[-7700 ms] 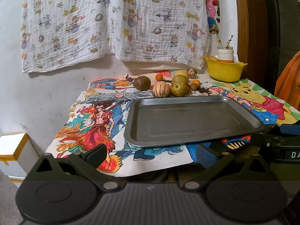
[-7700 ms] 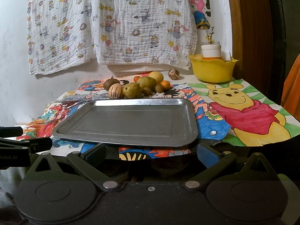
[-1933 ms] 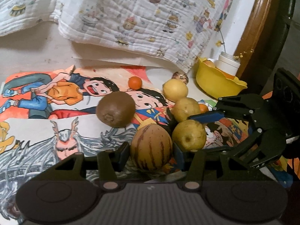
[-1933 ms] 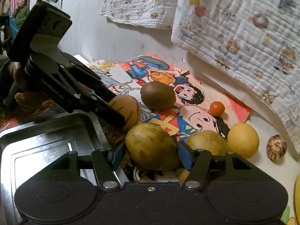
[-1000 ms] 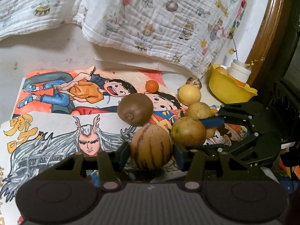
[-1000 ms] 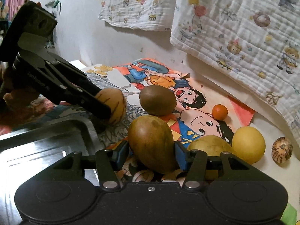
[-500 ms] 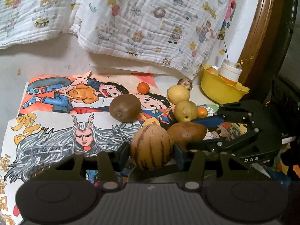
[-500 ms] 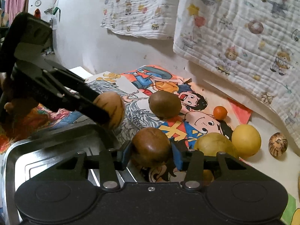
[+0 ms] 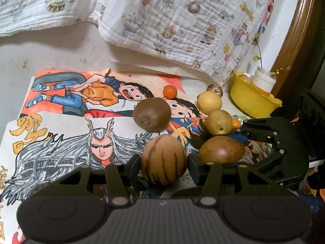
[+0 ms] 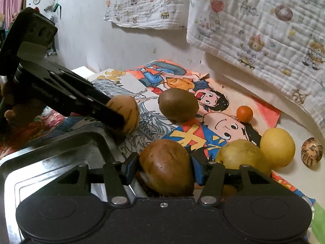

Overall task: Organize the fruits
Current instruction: 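Lift the striped fruit with the left tool while the right tool carries the brown pear to the tray, then lower the striped fruit onto the tray and open the left tool while the right tool releases the brown pear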

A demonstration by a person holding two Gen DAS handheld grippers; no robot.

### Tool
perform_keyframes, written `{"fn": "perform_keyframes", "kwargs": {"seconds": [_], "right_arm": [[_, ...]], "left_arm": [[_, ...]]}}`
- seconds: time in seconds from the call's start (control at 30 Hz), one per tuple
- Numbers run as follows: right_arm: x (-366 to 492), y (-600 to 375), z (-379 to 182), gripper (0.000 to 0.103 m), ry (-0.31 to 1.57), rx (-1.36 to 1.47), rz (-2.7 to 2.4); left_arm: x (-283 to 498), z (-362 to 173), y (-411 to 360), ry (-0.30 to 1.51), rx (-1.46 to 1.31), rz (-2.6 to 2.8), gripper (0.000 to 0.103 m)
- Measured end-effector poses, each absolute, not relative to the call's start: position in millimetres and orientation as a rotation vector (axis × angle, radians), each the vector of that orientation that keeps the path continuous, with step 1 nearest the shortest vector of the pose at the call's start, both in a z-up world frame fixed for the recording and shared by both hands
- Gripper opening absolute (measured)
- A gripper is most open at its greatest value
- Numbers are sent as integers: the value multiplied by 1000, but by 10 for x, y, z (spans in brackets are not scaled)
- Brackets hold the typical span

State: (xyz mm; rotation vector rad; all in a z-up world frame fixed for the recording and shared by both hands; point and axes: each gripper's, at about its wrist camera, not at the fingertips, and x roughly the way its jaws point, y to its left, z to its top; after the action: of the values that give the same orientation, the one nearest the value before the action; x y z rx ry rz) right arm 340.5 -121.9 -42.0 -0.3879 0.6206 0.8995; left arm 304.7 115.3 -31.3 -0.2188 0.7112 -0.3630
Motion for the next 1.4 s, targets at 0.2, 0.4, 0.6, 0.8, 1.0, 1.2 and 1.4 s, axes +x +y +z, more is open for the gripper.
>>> {"fn": "perform_keyframes", "kwargs": {"seconds": [0.2, 0.4, 0.6, 0.8, 1.0, 1.2, 1.4], "right_arm": [[3336, -1278, -370, 55, 594, -353, 905], [3143, -1350, -181, 55, 558, -334, 922], [2752, -1437, 22, 55, 556, -330, 933], [2324, -1491, 39, 55, 581, -317, 907], [1949, -1536, -54, 55, 601, -281, 892], [1655, -1557, -134, 55, 586, -262, 888], [1488, -1544, -200, 55, 579, -259, 891]], "left_arm": [[2986, -235, 1123, 693, -220, -365, 55], [2790, -48, 1058, 661, -201, -374, 55], [2457, 85, 985, 643, -174, -386, 55], [2051, 77, 902, 649, -154, -407, 55], [1686, -2, 852, 669, -154, -418, 55], [1393, -58, 805, 680, -139, -424, 55], [1205, -86, 750, 676, -117, -422, 55]]}}
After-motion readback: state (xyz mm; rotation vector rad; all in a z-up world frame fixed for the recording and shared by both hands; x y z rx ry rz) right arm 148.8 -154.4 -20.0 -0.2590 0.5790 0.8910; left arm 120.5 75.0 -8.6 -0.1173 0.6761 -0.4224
